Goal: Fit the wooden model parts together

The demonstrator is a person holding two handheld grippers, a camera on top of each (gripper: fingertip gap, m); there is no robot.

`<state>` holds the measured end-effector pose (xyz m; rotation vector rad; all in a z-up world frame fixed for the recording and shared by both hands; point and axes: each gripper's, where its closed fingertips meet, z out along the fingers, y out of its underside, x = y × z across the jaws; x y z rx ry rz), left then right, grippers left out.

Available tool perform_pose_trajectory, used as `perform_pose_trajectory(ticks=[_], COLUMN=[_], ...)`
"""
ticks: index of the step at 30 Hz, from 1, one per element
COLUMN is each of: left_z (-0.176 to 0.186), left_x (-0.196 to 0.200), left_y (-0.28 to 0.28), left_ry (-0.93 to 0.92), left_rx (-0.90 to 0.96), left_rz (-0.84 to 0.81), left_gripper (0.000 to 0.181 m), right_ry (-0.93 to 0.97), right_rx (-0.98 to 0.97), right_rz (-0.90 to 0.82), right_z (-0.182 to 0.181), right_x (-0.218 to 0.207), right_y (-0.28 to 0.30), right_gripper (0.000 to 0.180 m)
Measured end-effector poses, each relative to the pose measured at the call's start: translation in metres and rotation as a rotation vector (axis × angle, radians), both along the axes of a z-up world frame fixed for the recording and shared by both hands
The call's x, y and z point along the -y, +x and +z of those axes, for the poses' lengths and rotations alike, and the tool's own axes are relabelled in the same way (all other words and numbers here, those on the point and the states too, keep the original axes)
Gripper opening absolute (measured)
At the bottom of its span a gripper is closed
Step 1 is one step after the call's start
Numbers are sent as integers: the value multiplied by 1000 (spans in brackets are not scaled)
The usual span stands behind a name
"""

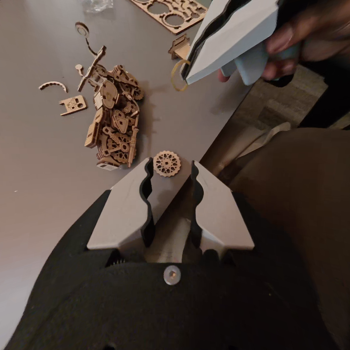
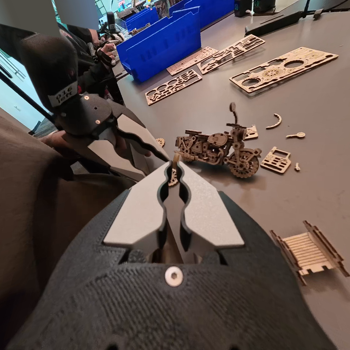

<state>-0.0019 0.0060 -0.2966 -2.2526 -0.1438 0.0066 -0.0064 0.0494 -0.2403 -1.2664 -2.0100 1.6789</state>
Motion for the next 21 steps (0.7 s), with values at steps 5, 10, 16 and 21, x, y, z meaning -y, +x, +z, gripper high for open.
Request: perform_pose_trajectory(ticks=[5, 10, 16, 21], left_z=[-13, -17, -15, -4], left_x=[-2, -5, -7, -13], left_y=[-1, -6, -1, 3], left_ry=[-46, -60, -39, 30], left_rx=[-5, -25, -12, -15], left_rz=[27, 42, 15, 1], left_gripper=[44, 38, 31, 30], right_ry=[1, 3, -7, -37], right_rx=[-4, -8, 18, 35], right_rz=[8, 6, 11, 33], right_z=[1, 2, -3, -3], right_x=[2, 0, -1, 2], right_y=[1, 2, 2, 5], right_gripper=[3, 2, 3, 3])
